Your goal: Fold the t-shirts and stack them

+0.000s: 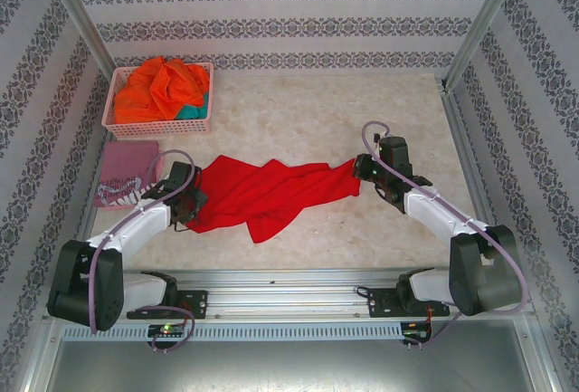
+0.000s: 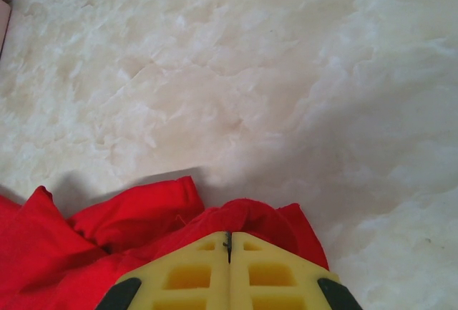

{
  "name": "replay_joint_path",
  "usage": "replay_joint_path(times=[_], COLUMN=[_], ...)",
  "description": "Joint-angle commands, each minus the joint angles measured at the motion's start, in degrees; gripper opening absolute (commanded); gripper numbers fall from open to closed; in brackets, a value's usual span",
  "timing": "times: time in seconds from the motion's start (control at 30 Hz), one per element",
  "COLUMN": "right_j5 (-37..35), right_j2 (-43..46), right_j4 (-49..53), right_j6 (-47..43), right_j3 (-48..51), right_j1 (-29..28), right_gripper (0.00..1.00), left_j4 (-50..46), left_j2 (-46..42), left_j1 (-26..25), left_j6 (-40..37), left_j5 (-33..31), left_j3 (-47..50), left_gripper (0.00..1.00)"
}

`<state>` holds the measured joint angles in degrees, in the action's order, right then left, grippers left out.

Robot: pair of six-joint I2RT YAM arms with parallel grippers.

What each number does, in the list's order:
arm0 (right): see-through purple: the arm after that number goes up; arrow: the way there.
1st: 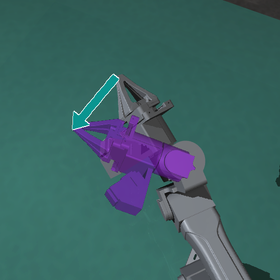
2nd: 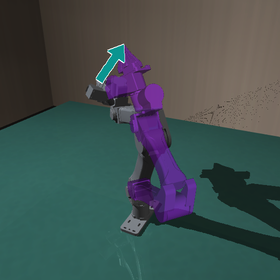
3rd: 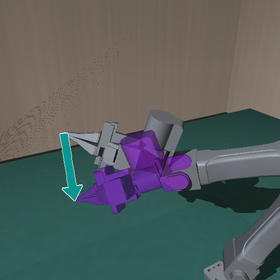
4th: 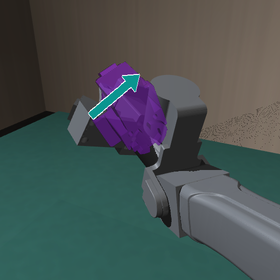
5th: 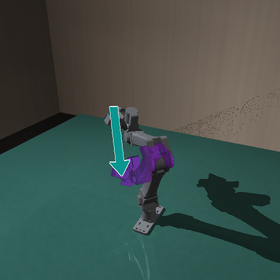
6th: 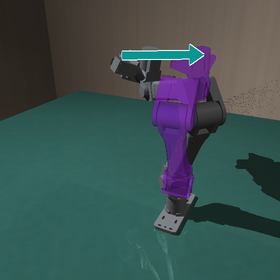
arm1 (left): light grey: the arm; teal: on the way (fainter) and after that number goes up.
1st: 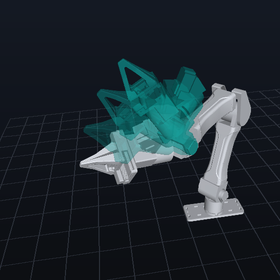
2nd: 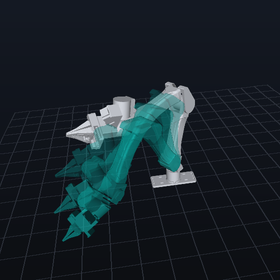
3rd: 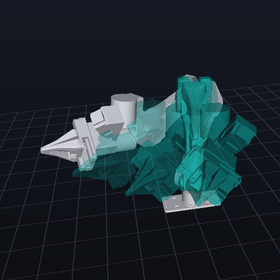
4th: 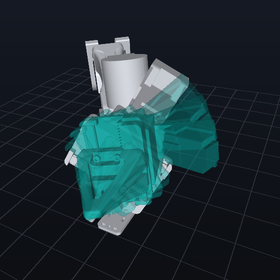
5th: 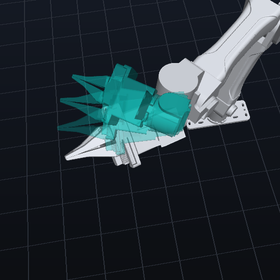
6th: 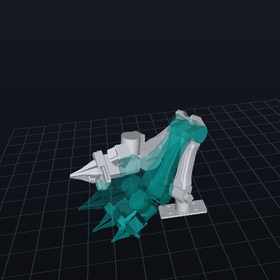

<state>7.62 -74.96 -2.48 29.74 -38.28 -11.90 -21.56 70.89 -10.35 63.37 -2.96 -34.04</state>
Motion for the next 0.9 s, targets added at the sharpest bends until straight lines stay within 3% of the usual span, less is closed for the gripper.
replay_joint_path(times=[0.0,0.2,0.3,0.5,0.87], right_j5=[0.34,0.75,0.51,-0.77,-3.19], right_j2=[0.43,-0.10,-0.10,-0.22,6.12], right_j4=[-1.45,-1.51,-1.56,-2.00,-3.84], right_j6=[0.41,0.44,0.41,-0.70,-5.55], right_j3=[0.05,-0.55,-0.74,-3.38,-19.96], right_j1=[-0.60,-0.73,-0.82,-0.81,3.44], right_gripper=[0.00,0.00,0.00,0.00,0.00], left_j4=[2.26,3.99,5.81,7.32,5.27], left_j2=[0.86,1.36,1.64,-0.24,-5.59], left_j1=[1.03,1.96,2.52,2.64,5.53], left_j6=[-1.24,-1.85,-2.64,-4.86,-17.04], left_j5=[0.41,0.21,0.94,-0.30,-6.43], left_j3=[-0.51,0.63,1.60,-0.08,-18.61], left_gripper=[0.38,0.31,0.00,0.00,0.00])
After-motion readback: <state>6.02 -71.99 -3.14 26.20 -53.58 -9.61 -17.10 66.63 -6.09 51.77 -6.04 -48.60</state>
